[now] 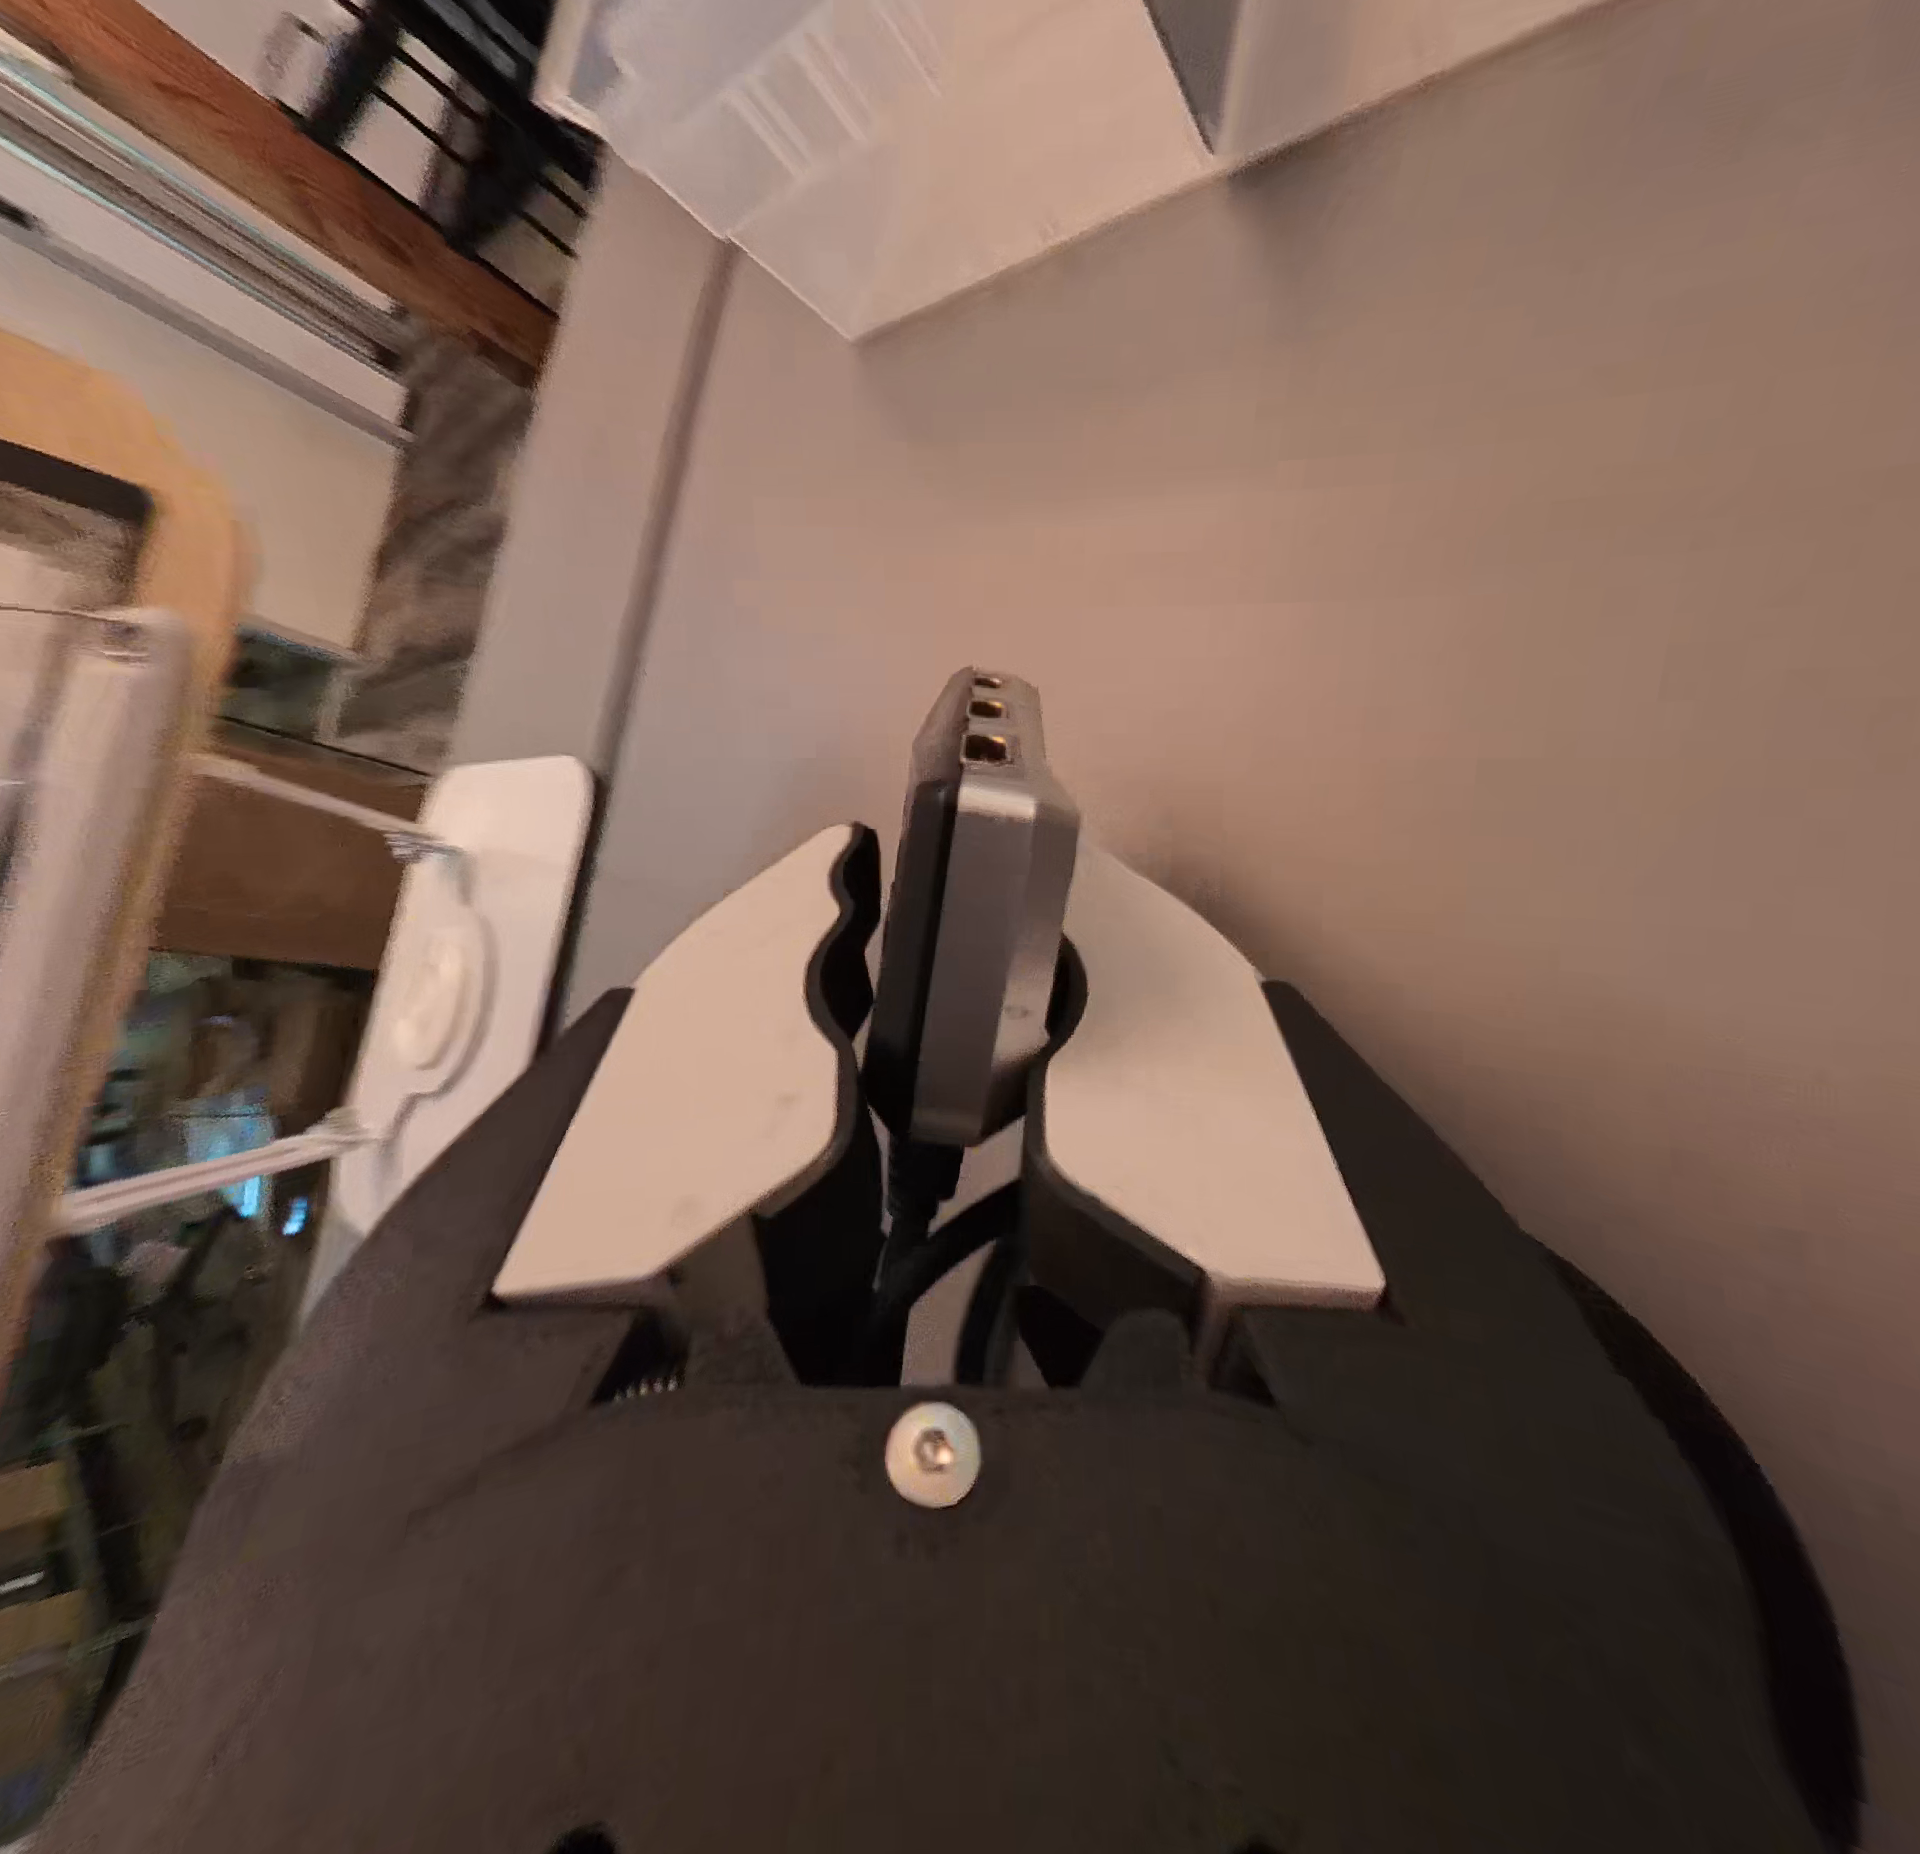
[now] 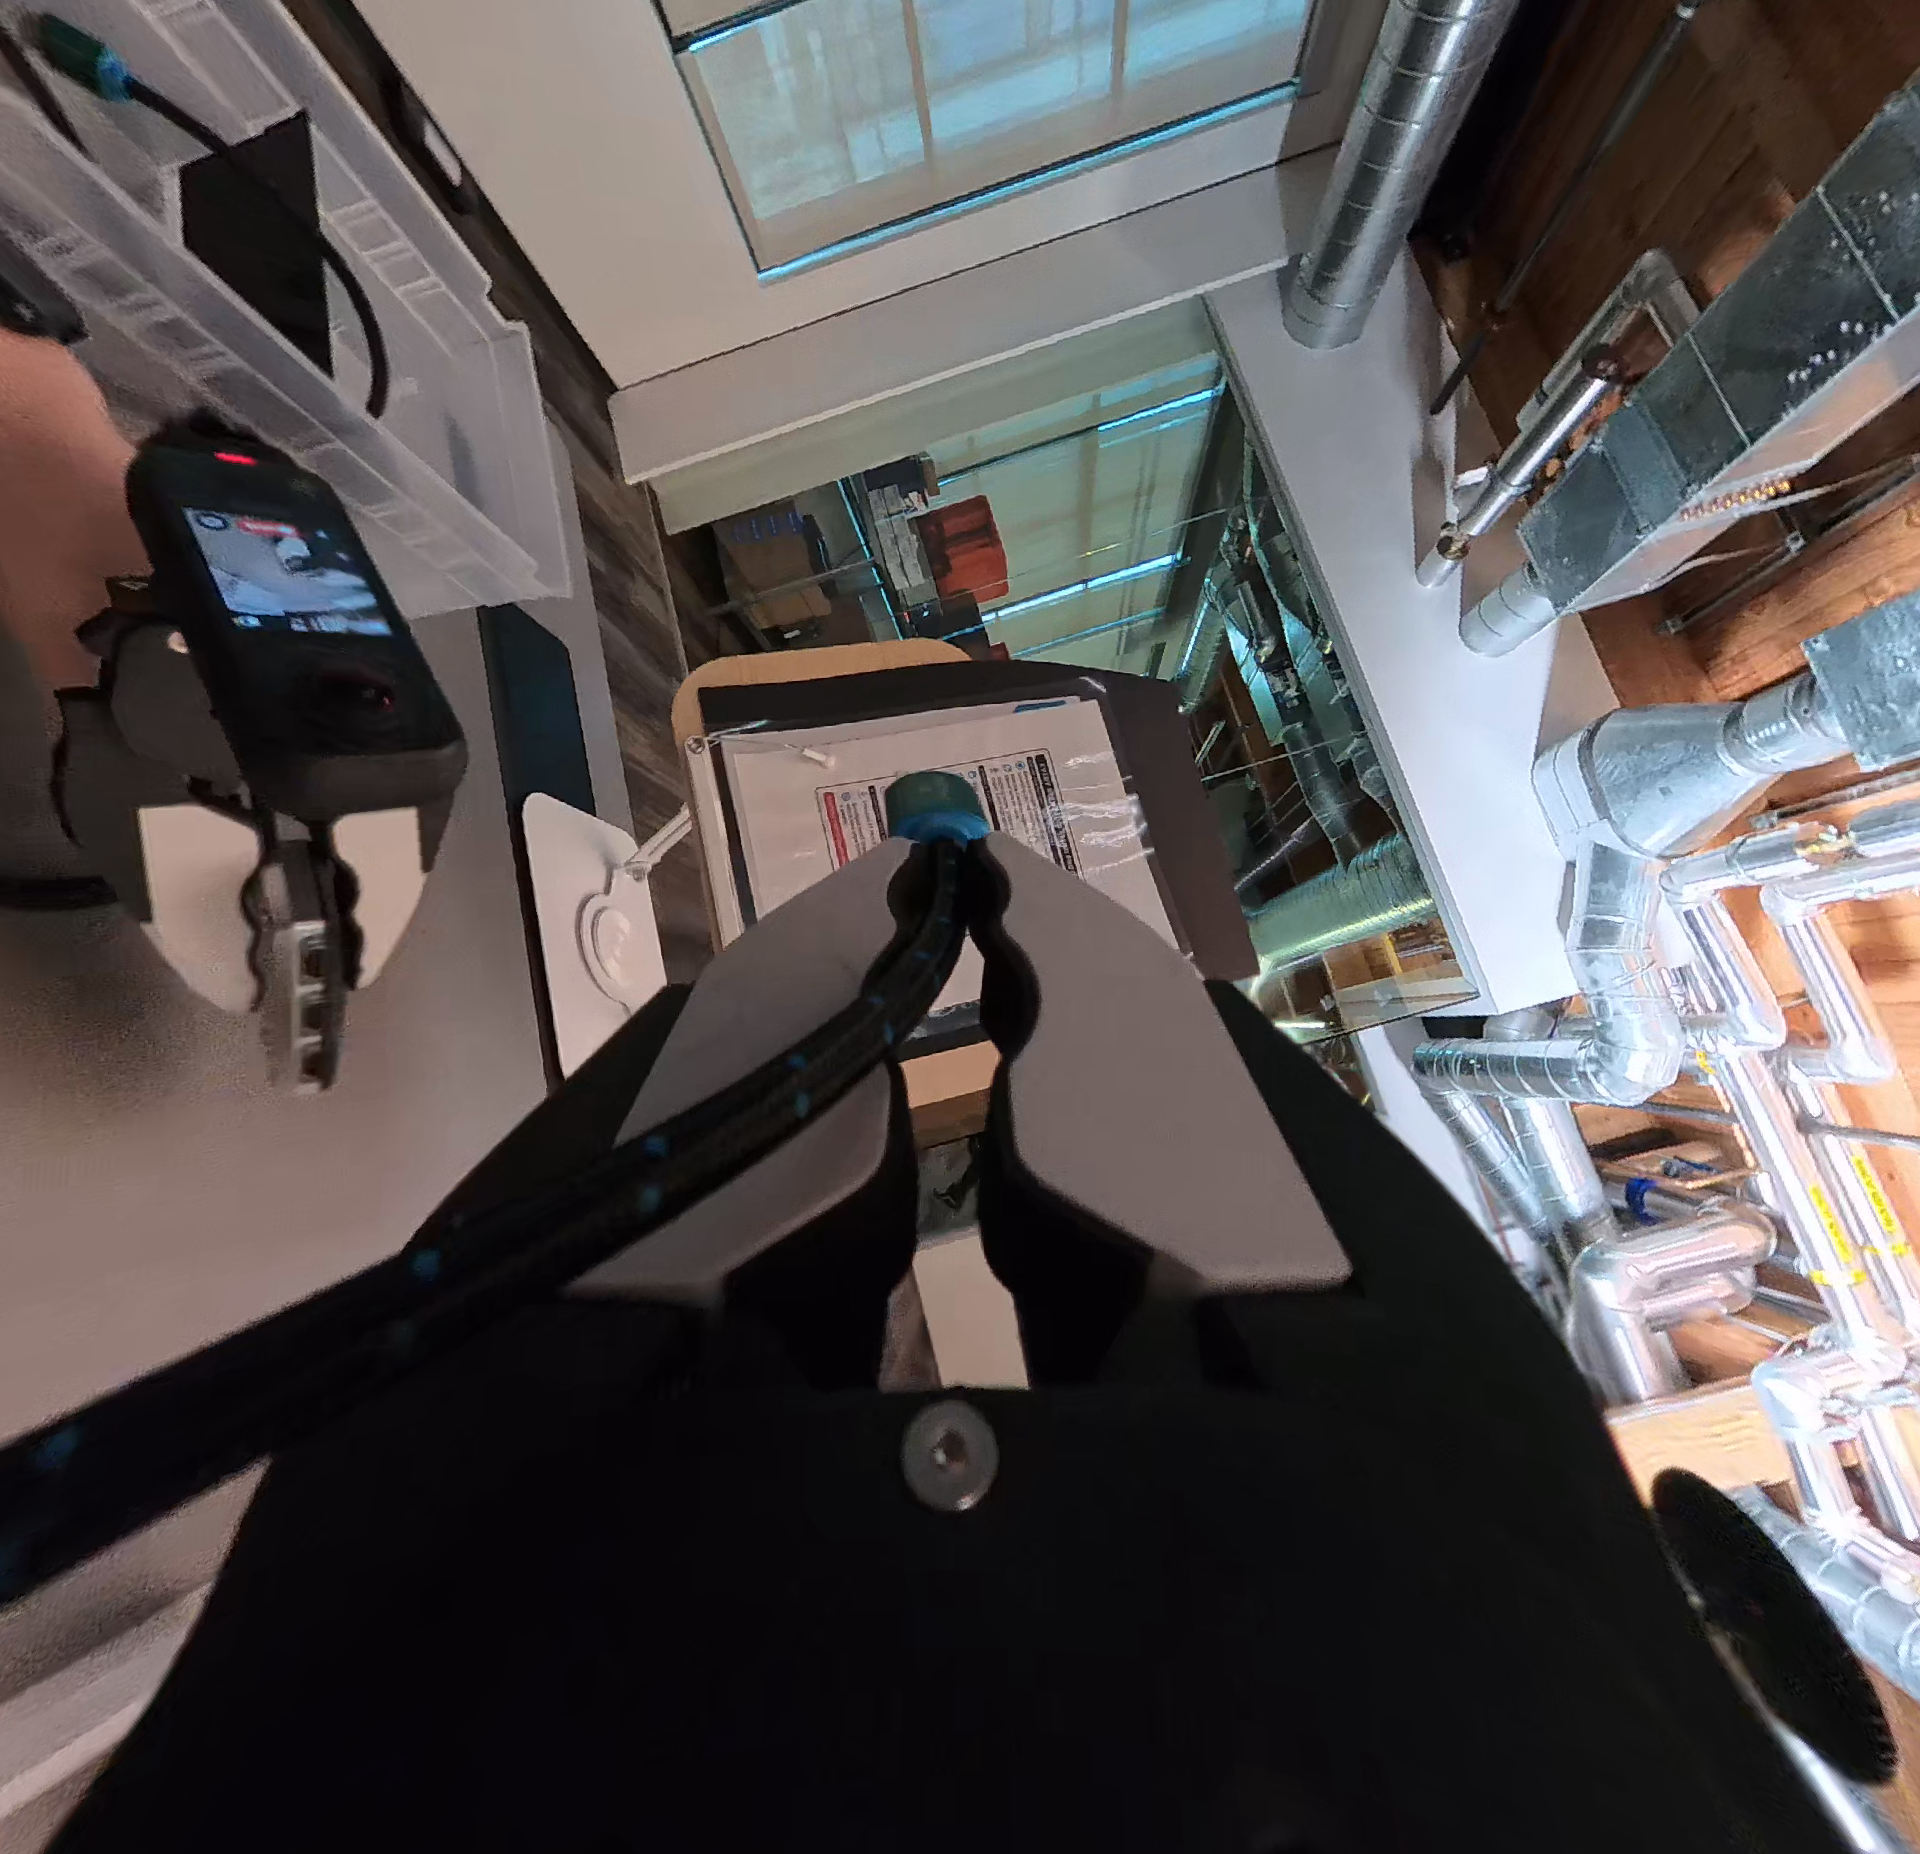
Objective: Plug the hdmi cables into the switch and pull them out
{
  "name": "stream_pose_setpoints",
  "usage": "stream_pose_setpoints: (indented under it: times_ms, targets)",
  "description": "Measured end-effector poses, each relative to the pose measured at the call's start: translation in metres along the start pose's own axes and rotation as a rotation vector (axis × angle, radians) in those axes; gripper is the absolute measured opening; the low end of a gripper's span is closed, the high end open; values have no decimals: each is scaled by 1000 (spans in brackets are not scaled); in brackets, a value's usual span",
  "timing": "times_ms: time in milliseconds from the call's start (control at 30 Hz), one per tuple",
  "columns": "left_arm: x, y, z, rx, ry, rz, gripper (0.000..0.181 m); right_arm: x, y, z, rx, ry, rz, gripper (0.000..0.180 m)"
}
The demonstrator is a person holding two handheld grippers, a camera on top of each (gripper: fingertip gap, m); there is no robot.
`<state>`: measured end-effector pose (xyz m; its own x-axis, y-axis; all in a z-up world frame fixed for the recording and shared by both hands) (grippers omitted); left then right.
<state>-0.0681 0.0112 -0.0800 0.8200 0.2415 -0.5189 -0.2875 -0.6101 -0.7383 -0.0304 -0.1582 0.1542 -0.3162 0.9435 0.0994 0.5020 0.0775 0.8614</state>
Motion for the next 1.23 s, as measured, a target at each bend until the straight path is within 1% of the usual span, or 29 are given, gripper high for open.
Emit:
stream_pose_setpoints:
  times_ms: [33, 133, 200, 267, 333, 400, 467, 533, 600, 700, 800, 967, 1100, 1233]
  targets:
    - [-8, -9, -3, -7, 19, -72, 28, -1, 3, 0, 26, 12, 11, 7]
    - [-45, -41, -16, 5, 95, -361, 27, -2, 12, -1, 129, 54, 32, 7]
    - [-79, -62, -26, 73, 131, -591, 27, -2, 16, -5, 211, 92, 28, 7]
    - [-114, -75, -38, 151, 170, -778, 27, -2, 18, -12, 296, 136, 15, 7]
    - [-144, -82, -51, 234, 206, -904, 27, 1, 17, -20, 390, 175, -18, 7]
    - [-167, -84, -65, 313, 233, -996, 27, 5, 15, -27, 458, 208, -44, 7]
    - [-186, -81, -78, 368, 266, -1044, 27, 11, 11, -31, 537, 225, -77, 7]
    - [-199, -79, -89, 375, 297, -1063, 27, 15, 8, -35, 608, 251, -108, 7]
    - [-208, -77, -97, 389, 319, -1080, 27, 18, 6, -38, 654, 261, -136, 7]
    - [-217, -76, -104, 433, 305, -1117, 27, 15, 8, -42, 725, 281, -158, 7]
    - [-221, -78, -103, 449, 278, -1144, 27, 11, 8, -48, 773, 315, -200, 7]
    - [-224, -81, -100, 453, 259, -1162, 27, 14, 5, -52, 803, 296, -216, 7]
    - [-225, -79, -103, 469, 261, -1174, 27, 20, 3, -47, 842, 276, -207, 7]
    - [-225, -76, -107, 528, 226, -1213, 27, 28, -1, -43, 913, 290, -247, 7]
Point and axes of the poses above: each gripper's, where its closed fingertips meet, x out along the fingers, z out of its underside, y = z × x across the jaws, the point moved 5 cm from there along -x, back along the fingers, and after that the axes turned 14 degrees about x, right-handed, at the moved point
